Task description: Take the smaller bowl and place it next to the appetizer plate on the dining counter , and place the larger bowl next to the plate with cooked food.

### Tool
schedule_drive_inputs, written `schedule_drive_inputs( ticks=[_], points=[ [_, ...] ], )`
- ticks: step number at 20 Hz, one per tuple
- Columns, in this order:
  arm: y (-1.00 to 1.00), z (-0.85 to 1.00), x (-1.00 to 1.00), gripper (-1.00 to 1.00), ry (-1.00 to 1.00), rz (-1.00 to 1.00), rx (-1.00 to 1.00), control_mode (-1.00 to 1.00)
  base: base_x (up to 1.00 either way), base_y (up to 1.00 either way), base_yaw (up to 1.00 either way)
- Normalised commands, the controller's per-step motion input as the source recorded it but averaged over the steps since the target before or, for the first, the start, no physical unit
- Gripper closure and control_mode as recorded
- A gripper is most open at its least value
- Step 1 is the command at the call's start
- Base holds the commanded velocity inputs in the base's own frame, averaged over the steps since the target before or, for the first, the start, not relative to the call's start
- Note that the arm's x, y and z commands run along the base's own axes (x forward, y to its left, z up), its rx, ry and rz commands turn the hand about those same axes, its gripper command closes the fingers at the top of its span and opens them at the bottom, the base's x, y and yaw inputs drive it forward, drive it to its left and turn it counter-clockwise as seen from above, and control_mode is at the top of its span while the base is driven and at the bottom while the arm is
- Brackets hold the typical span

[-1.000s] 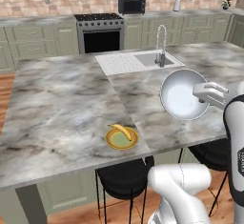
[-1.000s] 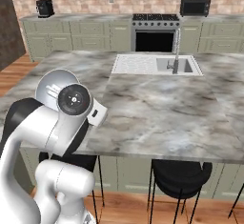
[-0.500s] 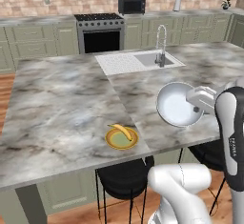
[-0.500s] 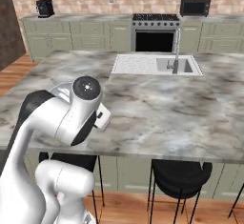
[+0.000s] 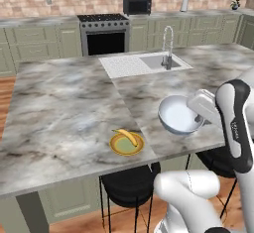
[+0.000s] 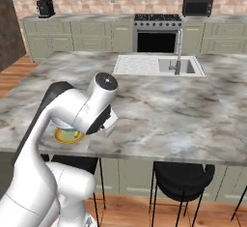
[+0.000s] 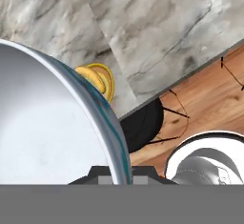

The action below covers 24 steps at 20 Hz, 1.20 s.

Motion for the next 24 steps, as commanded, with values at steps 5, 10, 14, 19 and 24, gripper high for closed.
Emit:
schedule_drive_inputs(
  ticks=[5, 10, 14, 19, 24],
  points=[
    [0.00, -0.29, 0.05, 1.00, 0.28, 0.00, 0.03, -1.00, 0.00, 0.00, 0.00],
    [0.00, -0.14, 0.16, 1.00, 0.12, 0.00, 0.00, -1.00, 0.00, 0.00, 0.00],
    [0.00, -0.13, 0.26, 1.00, 0.03, -0.01, -0.01, -1.00, 0.00, 0.00, 0.00],
    [0.00, -0.19, 0.36, 1.00, 0.00, 0.00, 0.00, -1.00, 0.00, 0.00, 0.00],
    [0.00, -0.33, 0.20, 1.00, 0.00, 0.00, 0.00, -1.00, 0.00, 0.00, 0.00]
  ],
)
